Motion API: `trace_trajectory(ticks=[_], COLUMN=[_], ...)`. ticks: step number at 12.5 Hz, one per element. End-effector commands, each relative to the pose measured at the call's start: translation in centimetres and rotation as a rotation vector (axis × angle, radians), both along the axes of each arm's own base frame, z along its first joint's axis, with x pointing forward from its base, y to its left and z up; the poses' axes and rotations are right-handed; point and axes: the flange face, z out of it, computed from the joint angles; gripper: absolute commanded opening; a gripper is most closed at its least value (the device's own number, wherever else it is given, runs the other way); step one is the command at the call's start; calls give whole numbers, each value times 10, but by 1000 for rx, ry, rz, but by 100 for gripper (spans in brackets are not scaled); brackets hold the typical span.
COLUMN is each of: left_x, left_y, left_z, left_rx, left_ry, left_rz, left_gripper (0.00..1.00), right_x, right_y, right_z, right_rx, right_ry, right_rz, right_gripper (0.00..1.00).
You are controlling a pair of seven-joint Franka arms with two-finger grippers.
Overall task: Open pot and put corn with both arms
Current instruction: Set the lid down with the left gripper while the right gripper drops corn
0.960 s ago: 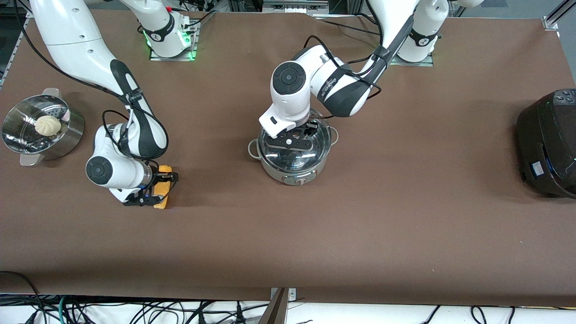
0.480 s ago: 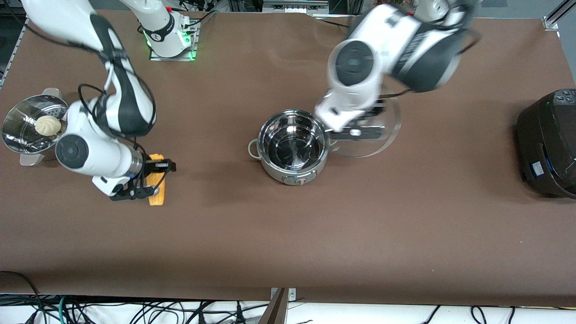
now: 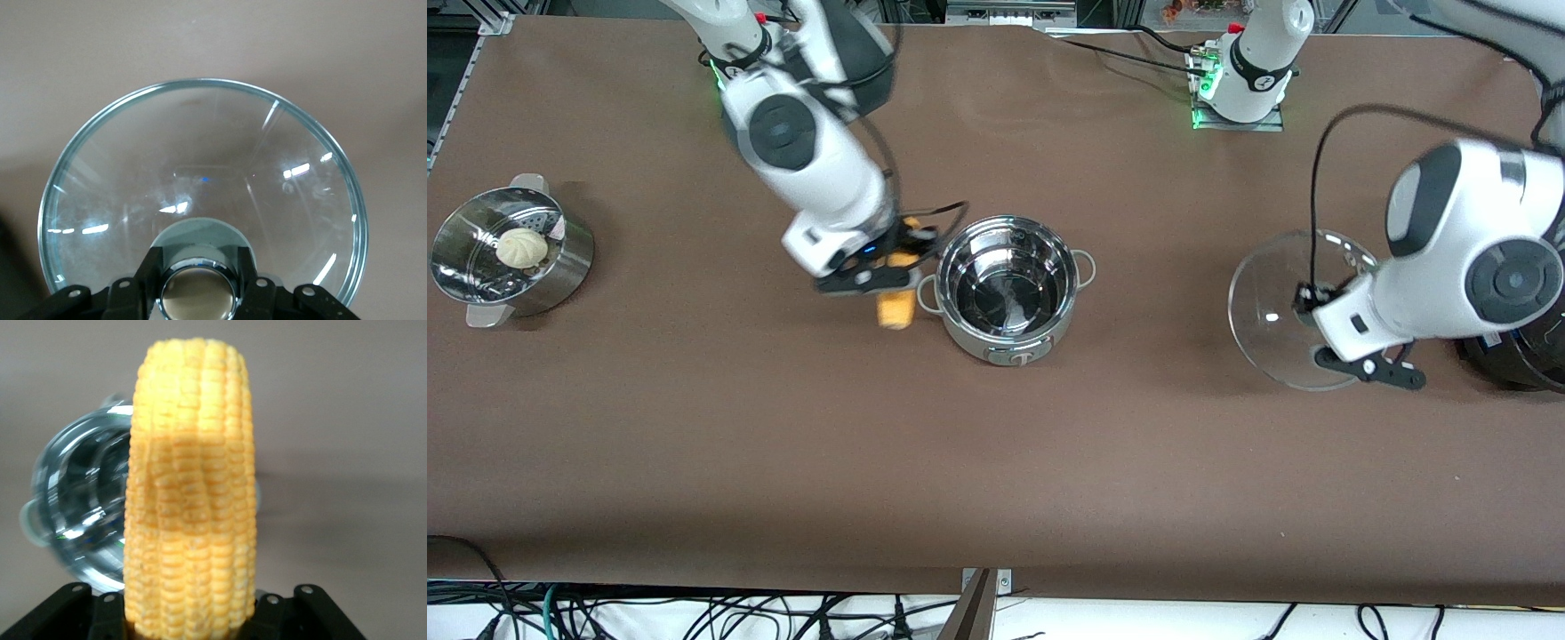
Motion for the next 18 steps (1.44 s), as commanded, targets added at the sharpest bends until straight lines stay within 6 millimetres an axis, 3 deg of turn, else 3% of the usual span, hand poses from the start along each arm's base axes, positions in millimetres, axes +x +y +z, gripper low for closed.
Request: trace_trajectory(ticks=[1, 3, 4, 5, 6, 7, 10, 11, 12, 13, 15, 16, 18], left_x=[-38, -58, -62, -63, -60, -59, -47, -45, -41, -42, -49, -55, -53], left_y=[-2, -6, -7, -7, -7, -4, -7, -12, -14, -12, -16, -27, -21], left_z=[-79, -122, -131, -130, -115, -88, 31, 80, 132, 166, 187, 188, 194], left_rx=[-30, -46, -50, -49, -46, -36, -39, -59, -74, -65, -21, -6, -21], left_ry=[-27, -66, -80, -82, -98, -118, -220, -211, -219, -206, -193, -174, -184], left_rz=[-77, -88, -85, -85, -88, -84, -68, -39, -12, 44, 275, 314, 329], left_gripper=[3, 7, 30, 99, 100, 100, 100, 100, 100, 100, 100, 100, 100], right_x=[-6, -20, -21, -20, -18, -17, -11, -11, -11, -12, -11, -12, -13], right_y=[70, 103, 109, 109, 111, 112, 108, 108, 109, 109, 109, 110, 111], right_z=[-36, -82, -104, -125, -139, -149, -169, -173, -177, -176, -173, -170, -167], right_rx=[-7, -38, -41, -52, -48, -40, -48, -51, -49, -50, -55, -56, -55], right_ry=[-1, -13, -14, -13, -21, -20, -34, -31, -31, -32, -44, -46, -47], right_rz=[-62, -66, -61, -52, -50, -51, -51, -51, -54, -56, -48, -45, -42], right_gripper=[0, 0, 0, 0, 0, 0, 0, 0, 26, 99, 100, 100, 100])
